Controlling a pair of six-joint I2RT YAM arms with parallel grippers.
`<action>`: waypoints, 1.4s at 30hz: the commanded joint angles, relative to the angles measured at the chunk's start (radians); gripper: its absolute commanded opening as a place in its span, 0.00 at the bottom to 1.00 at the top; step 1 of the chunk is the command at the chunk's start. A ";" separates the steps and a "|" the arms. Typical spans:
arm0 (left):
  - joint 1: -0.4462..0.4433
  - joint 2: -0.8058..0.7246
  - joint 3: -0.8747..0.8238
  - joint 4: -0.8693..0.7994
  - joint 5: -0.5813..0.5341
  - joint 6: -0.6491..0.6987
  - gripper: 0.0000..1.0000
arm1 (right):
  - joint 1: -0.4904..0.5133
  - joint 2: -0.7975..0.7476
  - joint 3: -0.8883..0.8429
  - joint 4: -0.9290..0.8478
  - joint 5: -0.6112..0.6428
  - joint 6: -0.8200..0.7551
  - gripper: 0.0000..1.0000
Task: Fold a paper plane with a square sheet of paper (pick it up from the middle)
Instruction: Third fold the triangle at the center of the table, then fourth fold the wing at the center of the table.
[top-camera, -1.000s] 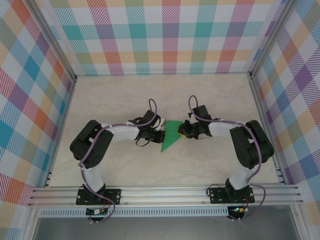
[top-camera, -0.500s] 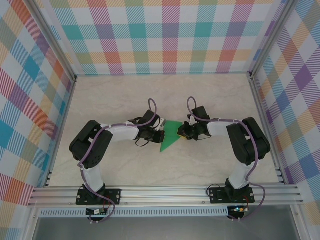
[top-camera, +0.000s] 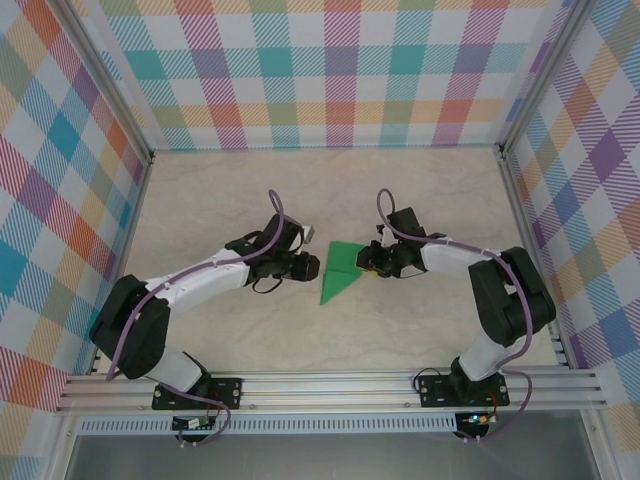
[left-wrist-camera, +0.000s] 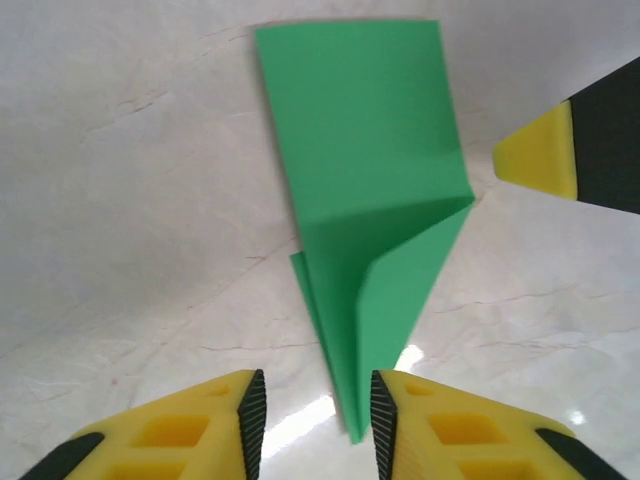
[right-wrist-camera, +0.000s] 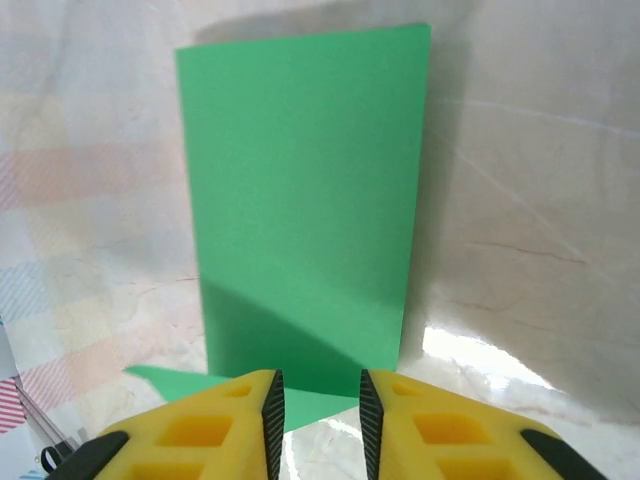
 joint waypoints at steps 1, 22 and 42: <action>-0.003 -0.012 -0.031 0.001 0.083 -0.025 0.31 | -0.006 -0.047 -0.009 -0.038 0.025 -0.015 0.31; -0.076 0.240 0.101 0.053 0.039 -0.029 0.13 | -0.009 0.095 -0.042 0.187 -0.195 0.057 0.42; -0.078 0.336 0.098 0.058 -0.074 -0.086 0.13 | -0.008 0.145 -0.004 0.217 -0.278 -0.024 0.38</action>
